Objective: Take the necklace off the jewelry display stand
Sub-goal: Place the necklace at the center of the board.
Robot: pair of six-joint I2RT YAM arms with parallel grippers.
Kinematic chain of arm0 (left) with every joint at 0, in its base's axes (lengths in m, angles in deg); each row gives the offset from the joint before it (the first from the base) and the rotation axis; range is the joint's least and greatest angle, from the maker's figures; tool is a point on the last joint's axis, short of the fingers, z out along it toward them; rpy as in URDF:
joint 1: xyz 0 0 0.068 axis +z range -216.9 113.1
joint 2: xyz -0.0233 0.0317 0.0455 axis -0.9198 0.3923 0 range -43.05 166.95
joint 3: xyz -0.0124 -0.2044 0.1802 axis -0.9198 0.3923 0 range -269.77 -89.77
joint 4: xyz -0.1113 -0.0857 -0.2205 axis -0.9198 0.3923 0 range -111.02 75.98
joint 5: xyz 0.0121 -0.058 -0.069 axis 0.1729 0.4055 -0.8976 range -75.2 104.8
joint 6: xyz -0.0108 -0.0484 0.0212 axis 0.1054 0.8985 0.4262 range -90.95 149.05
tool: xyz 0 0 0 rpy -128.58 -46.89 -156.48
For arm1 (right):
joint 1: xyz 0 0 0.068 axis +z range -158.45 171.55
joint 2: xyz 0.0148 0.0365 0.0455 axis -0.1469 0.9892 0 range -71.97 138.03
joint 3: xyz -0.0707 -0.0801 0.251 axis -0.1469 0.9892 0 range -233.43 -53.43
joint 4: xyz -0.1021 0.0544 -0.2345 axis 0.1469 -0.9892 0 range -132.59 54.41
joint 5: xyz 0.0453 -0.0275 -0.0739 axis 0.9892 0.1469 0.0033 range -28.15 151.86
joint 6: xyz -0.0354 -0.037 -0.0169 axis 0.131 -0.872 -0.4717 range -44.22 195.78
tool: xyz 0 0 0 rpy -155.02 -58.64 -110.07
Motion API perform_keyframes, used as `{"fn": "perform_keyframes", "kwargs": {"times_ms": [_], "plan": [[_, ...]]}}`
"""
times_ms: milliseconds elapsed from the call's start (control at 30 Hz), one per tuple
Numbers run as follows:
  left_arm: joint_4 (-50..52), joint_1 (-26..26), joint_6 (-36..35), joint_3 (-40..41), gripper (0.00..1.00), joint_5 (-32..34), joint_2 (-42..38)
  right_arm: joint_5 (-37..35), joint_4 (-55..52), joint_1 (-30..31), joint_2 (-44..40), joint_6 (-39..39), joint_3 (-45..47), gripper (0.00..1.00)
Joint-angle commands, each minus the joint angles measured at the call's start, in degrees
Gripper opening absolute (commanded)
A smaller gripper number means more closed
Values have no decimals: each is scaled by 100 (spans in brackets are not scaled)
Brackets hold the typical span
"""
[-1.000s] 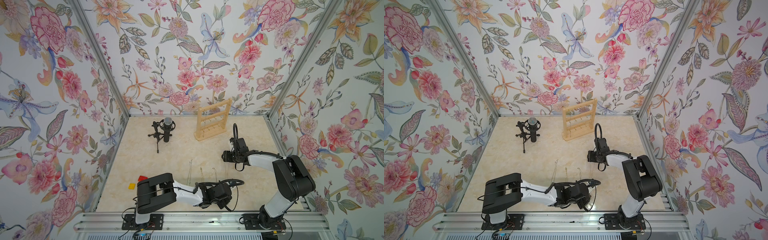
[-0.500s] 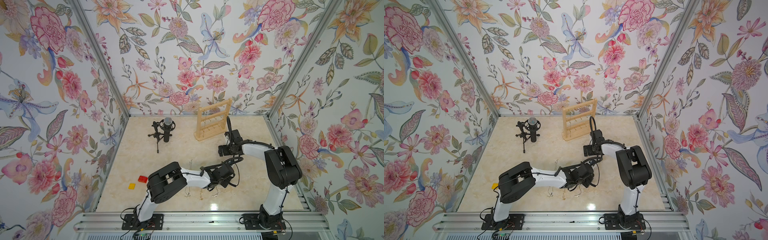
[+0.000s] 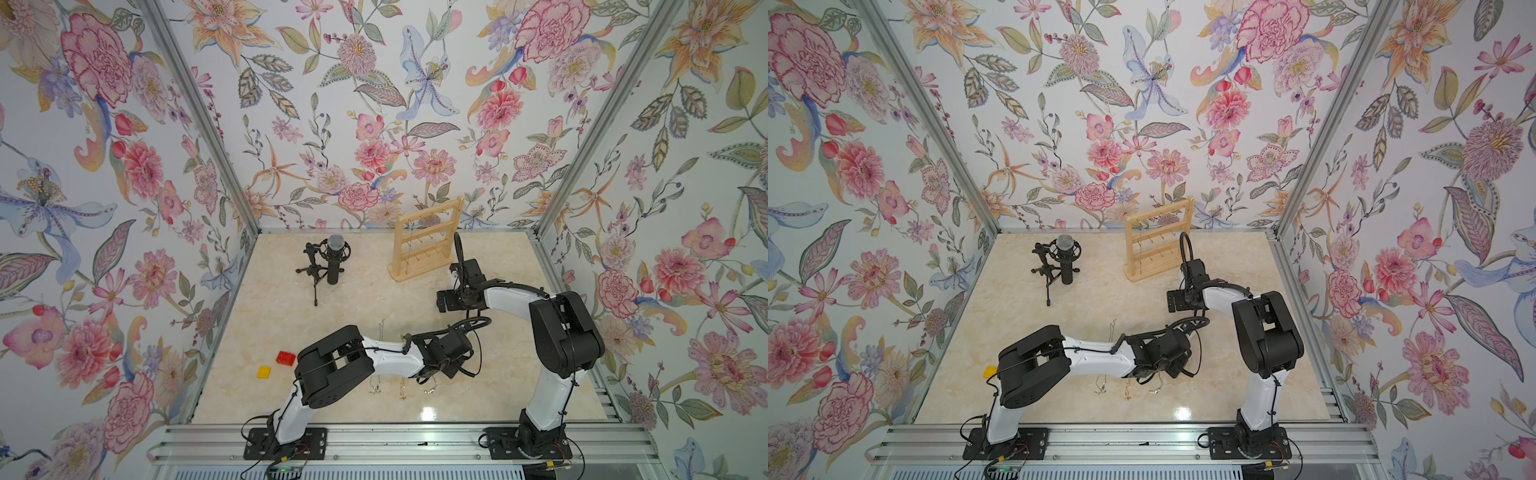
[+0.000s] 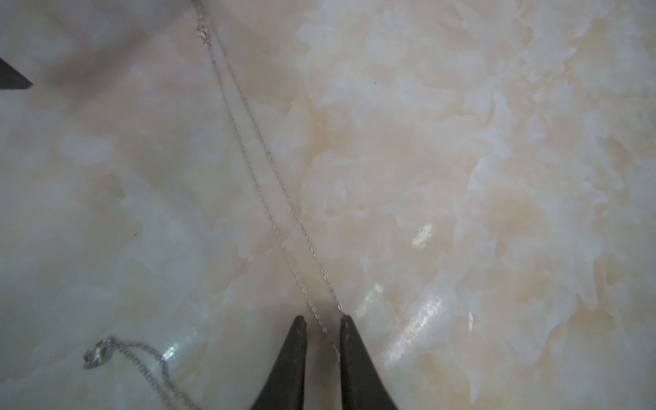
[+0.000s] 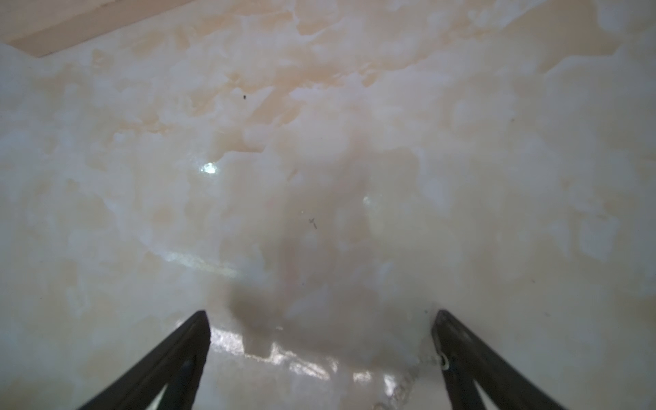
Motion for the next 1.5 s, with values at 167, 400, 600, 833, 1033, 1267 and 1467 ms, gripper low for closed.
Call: {"fn": "perform_keyframes", "kwargs": {"times_ms": [167, 400, 600, 833, 1033, 1267, 1467], "plan": [[354, 53, 100, 98, 17, -158, 128, -224, -514, 120, 284, -446, -154, 100], [345, 63, 95, 107, 16, -187, 128, -350, -682, 164, 357, -666, -381, 100], [301, 74, 115, 142, 11, -215, 138, -527, -812, 248, 309, -748, -582, 100], [243, 105, 153, 221, 8, -252, 102, -496, -911, 222, 373, -760, -725, 100], [248, 114, 153, 221, 5, -259, 99, -478, -946, 215, 364, -760, -740, 100], [466, 118, -16, 20, 12, -161, -19, -415, -946, 205, 372, -760, -678, 100], [807, 429, -111, -409, 20, 460, -389, -391, -941, 188, 388, -769, -640, 100]]}}
